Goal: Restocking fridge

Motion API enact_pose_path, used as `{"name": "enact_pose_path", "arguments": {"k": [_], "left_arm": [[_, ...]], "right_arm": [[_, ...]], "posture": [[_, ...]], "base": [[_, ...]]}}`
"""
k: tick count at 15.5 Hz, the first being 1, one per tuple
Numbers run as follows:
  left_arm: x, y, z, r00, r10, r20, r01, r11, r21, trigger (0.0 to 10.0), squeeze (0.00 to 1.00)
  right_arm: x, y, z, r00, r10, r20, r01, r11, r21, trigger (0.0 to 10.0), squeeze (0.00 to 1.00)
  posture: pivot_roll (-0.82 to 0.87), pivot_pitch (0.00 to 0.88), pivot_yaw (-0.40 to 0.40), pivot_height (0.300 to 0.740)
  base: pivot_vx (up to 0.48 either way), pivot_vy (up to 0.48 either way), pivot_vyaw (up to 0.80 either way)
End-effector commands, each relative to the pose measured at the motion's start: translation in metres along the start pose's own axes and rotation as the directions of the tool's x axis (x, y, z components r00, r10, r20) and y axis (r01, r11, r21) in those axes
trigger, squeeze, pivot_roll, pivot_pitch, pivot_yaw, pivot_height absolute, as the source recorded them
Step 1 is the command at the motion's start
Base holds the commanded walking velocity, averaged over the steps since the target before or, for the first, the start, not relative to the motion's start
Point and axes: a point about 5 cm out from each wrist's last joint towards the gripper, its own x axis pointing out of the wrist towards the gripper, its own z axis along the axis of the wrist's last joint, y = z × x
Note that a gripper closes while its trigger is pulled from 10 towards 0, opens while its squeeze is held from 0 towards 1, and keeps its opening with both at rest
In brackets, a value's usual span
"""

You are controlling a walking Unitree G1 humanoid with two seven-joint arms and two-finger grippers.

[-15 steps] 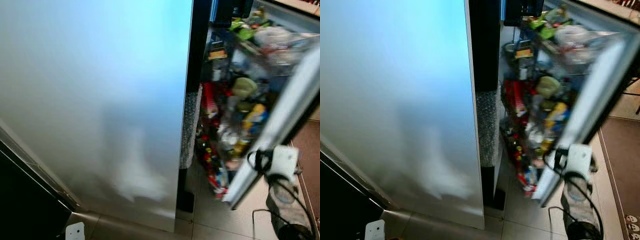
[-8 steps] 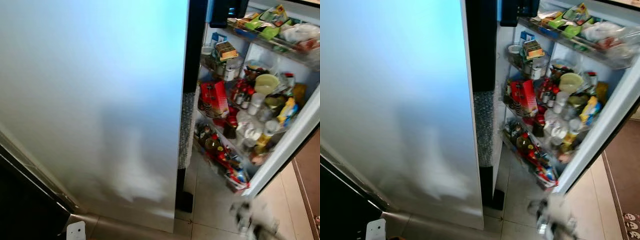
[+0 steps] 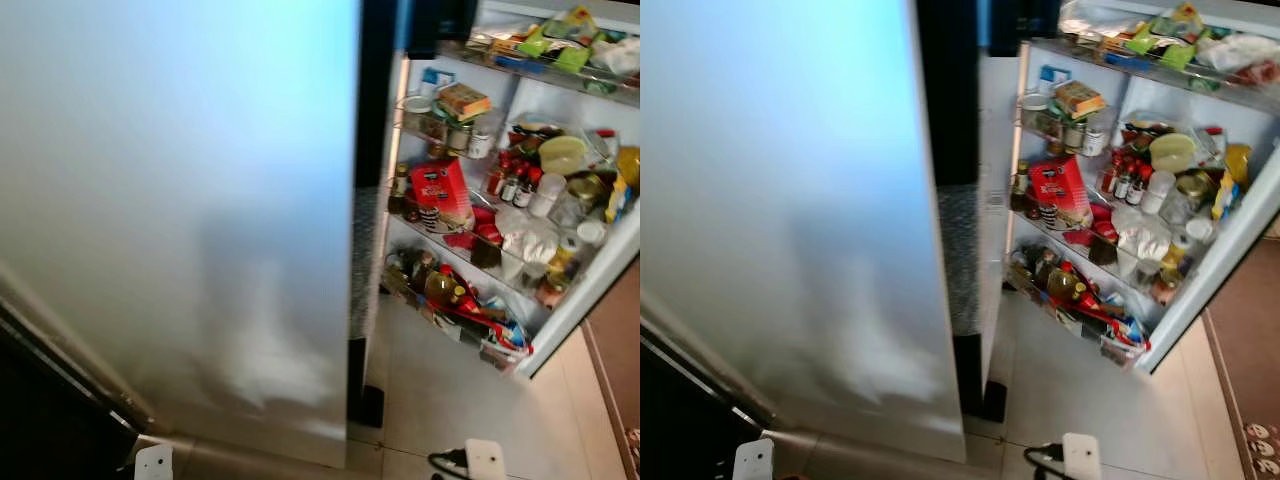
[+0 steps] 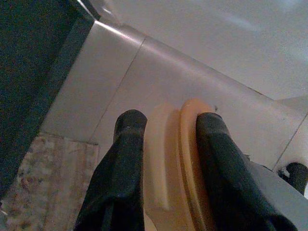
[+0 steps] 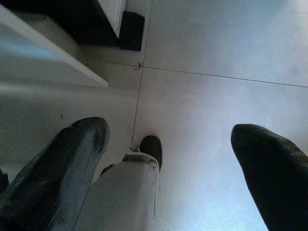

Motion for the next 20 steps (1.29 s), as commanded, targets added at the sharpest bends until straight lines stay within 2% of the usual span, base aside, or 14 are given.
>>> {"name": "enact_pose_path", "arguments": {"k": [1,4,6,9,14,17,20], "left_arm": [[-0.001,-0.007,-0.009,0.999,-0.037,-0.04,0.037,0.999,-0.005,10.0,0.0],[-0.001,-0.009,-0.01,0.998,-0.04,-0.038,0.04,0.999,0.0,10.0,0.0],[-0.001,-0.01,-0.009,0.998,-0.043,-0.035,0.043,0.999,0.002,10.0,0.0],[0.0,-0.013,-0.005,0.999,-0.05,-0.022,0.05,0.999,0.007,10.0,0.0],[0.001,-0.016,0.001,0.998,-0.057,-0.004,0.057,0.998,0.012,10.0,0.0],[0.001,-0.02,0.001,0.998,-0.06,0.0,0.06,0.998,0.004,10.0,0.0],[0.001,-0.02,0.002,0.998,-0.058,0.001,0.058,0.998,-0.001,10.0,0.0]], "right_arm": [[-0.001,-0.005,-0.001,1.0,-0.01,-0.012,0.01,1.0,-0.018,10.0,0.0],[0.0,-0.011,0.007,1.0,-0.019,0.012,0.02,0.998,-0.059,10.0,0.0],[-0.001,-0.006,-0.002,1.0,-0.016,0.006,0.016,0.998,-0.053,10.0,0.0],[-0.002,-0.006,-0.004,1.0,-0.002,-0.006,0.001,0.997,-0.072,10.0,0.0],[-0.001,-0.01,0.001,1.0,-0.018,-0.001,0.018,0.998,-0.062,10.0,0.0],[-0.001,-0.01,0.003,1.0,-0.013,0.01,0.014,0.996,-0.087,10.0,0.0],[-0.001,-0.011,0.004,1.0,-0.016,0.011,0.017,0.998,-0.067,10.0,0.0]], "posture": [[-0.14,0.0,0.053,0.74],[-0.14,0.0,0.051,0.74],[-0.14,0.0,0.051,0.74],[-0.14,0.0,0.052,0.74],[-0.14,0.0,0.052,0.74],[-0.14,0.0,0.046,0.74],[-0.14,0.0,0.044,0.74]], "base": [[0.0,-0.375,0.0],[0.0,-0.372,0.53],[0.0,-0.368,0.8],[0.0,-0.366,0.56],[0.0,-0.367,0.09],[0.0,-0.365,0.79],[0.0,-0.368,0.53]]}}
